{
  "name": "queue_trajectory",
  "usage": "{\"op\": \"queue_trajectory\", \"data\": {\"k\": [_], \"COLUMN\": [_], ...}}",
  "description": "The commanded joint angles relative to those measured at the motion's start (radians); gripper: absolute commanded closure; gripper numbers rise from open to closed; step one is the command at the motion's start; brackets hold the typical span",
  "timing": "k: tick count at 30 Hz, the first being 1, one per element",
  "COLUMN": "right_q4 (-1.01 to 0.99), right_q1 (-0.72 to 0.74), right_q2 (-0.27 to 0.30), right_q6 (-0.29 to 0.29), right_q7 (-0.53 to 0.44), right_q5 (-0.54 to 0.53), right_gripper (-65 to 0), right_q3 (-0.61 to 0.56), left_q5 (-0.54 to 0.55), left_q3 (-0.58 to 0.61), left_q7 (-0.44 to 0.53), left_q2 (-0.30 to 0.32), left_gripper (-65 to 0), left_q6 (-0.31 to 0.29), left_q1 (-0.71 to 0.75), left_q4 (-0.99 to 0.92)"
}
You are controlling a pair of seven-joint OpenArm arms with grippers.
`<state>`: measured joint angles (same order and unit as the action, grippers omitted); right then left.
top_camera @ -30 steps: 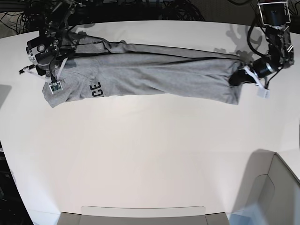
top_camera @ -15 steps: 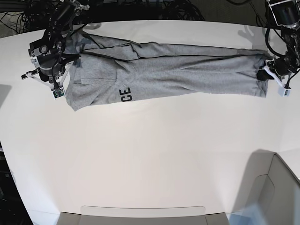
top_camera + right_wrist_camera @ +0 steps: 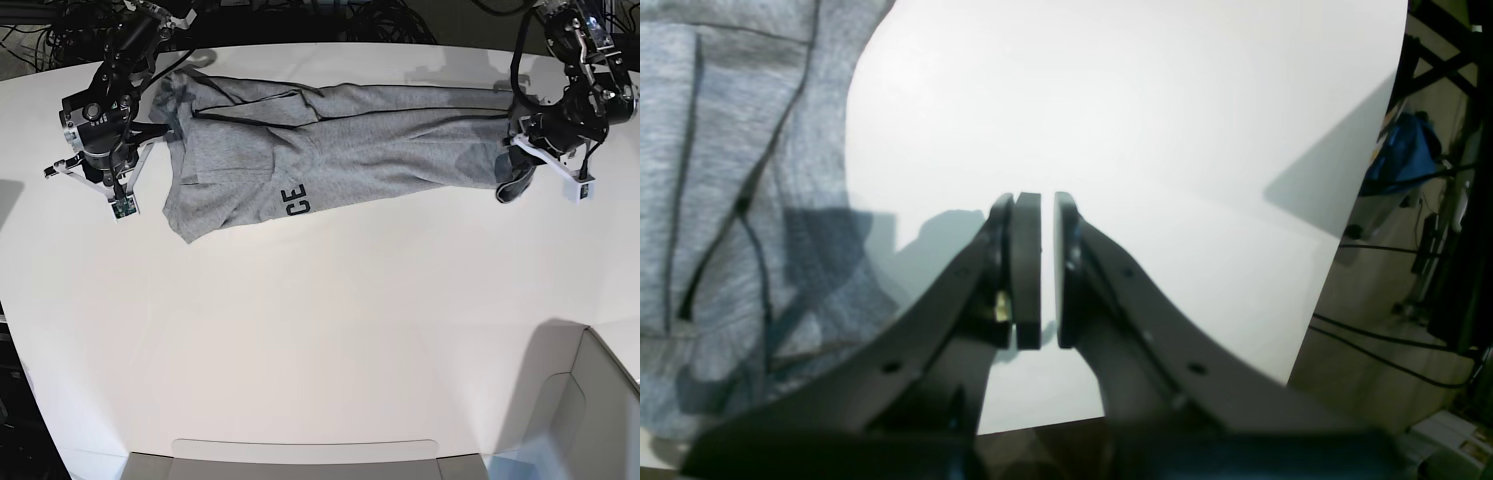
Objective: Fold the T-shirt properly
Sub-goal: 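Fold the strip end with the left gripper toward the right gripper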
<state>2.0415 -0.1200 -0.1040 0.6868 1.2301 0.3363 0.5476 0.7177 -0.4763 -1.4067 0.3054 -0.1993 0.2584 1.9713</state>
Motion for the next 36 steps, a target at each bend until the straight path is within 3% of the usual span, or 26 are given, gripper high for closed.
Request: {"op": "queue_trajectory", "data": {"k": [1, 6, 8, 13, 17, 23, 29, 30, 36], "right_q4": [0.017, 0.015, 0.015, 0.014, 0.014, 0.014, 0.014, 0.014, 0.014], "right_q1": [0.010, 0.010, 0.010, 0.010, 0.010, 0.010, 0.010, 0.010, 0.019], "right_q2": [0.007, 0.010, 0.008, 0.007, 0.011, 0.013, 0.013, 0.013, 0.011], "right_q6": [0.011, 0.011, 0.011, 0.011, 0.011, 0.011, 0.011, 0.011, 0.011], "right_q7": [-0.008, -0.008, -0.008, -0.008, -0.008, -0.008, -0.008, -0.008, -0.008], "right_q5": [0.001, 0.001, 0.001, 0.001, 0.001, 0.001, 0.001, 0.001, 0.001], "right_gripper": [-4.1, -4.1, -4.1, -4.1, -4.1, -4.1, -4.1, -4.1, -4.1], "right_q3": [0.001, 0.002, -0.001, -0.004, -0.004, -0.004, -0.002, -0.002, -0.004], "left_q5": [0.024, 0.027, 0.027, 0.027, 0.024, 0.023, 0.023, 0.023, 0.029], "left_q3": [-0.003, 0.012, 0.092, 0.327, 0.442, 0.509, 0.509, 0.509, 0.509], "left_q7": [0.010, 0.010, 0.010, 0.017, 0.116, 0.209, 0.208, 0.201, 0.189], "left_q2": [-0.015, -0.113, -0.127, -0.147, -0.150, -0.151, -0.147, -0.147, -0.151], "left_gripper": [0.0, 0.0, 0.0, 0.0, 0.0, 0.0, 0.0, -1.5, -28.3], "left_q6": [0.002, 0.036, 0.067, 0.248, 0.355, 0.432, 0.444, 0.444, 0.438], "left_q1": [-0.011, -0.015, -0.015, -0.017, -0.017, -0.017, -0.017, -0.017, -0.041], "left_q4": [0.038, 0.058, 0.058, 0.058, 0.050, 0.000, -0.010, -0.008, 0.000]}}
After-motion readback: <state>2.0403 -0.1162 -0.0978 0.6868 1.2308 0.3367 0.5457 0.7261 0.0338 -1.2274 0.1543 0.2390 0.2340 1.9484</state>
